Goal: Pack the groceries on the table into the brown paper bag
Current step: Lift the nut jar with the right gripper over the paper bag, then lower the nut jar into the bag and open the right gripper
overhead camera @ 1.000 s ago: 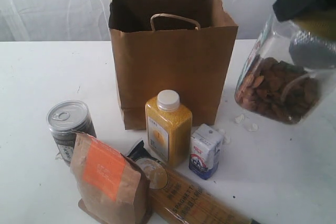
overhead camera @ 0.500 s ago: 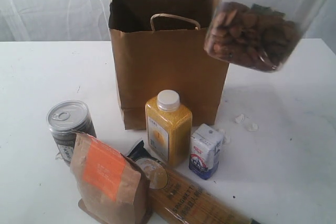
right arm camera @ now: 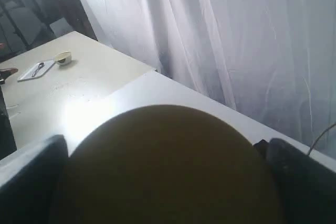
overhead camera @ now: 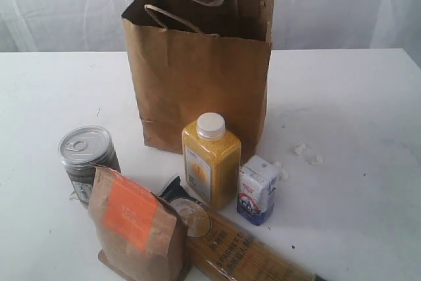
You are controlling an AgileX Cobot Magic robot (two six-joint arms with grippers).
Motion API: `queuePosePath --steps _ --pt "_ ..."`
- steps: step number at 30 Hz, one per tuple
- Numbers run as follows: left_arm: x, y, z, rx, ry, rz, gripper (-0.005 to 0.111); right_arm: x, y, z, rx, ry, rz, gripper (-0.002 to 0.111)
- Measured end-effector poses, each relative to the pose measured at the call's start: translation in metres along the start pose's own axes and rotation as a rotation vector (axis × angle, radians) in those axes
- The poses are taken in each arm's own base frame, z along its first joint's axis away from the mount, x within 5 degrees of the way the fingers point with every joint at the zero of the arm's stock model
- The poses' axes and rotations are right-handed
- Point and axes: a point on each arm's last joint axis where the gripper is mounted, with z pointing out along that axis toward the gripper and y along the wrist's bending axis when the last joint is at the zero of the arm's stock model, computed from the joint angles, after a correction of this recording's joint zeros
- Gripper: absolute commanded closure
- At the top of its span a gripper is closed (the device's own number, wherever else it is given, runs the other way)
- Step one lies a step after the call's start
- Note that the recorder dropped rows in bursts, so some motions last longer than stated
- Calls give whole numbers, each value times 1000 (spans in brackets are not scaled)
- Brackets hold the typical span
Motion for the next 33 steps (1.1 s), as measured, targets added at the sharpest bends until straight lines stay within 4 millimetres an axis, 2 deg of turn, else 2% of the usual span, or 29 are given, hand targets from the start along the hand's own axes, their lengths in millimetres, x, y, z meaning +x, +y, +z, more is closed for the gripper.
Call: queuePosePath --steps 5,7,10,16,21,23,33 --pt "0 0 0 0 0 0 107 -12 14 -7 -81 -75 27 99" --pt "0 0 0 0 0 0 107 -18 23 -14 -102 -110 -7 99" --pt "0 0 0 0 0 0 107 -20 26 -17 -102 -129 -48 99" --pt "0 0 0 0 0 0 107 -14 -1 11 -122 -153 58 99" --pt "0 0 0 4 0 2 107 16 -39 50 -127 -18 18 99" --pt "0 -1 0 13 0 6 107 23 -49 58 -105 17 -22 99" --pt "0 -2 0 31 1 15 107 20 -59 61 -19 -38 -70 99"
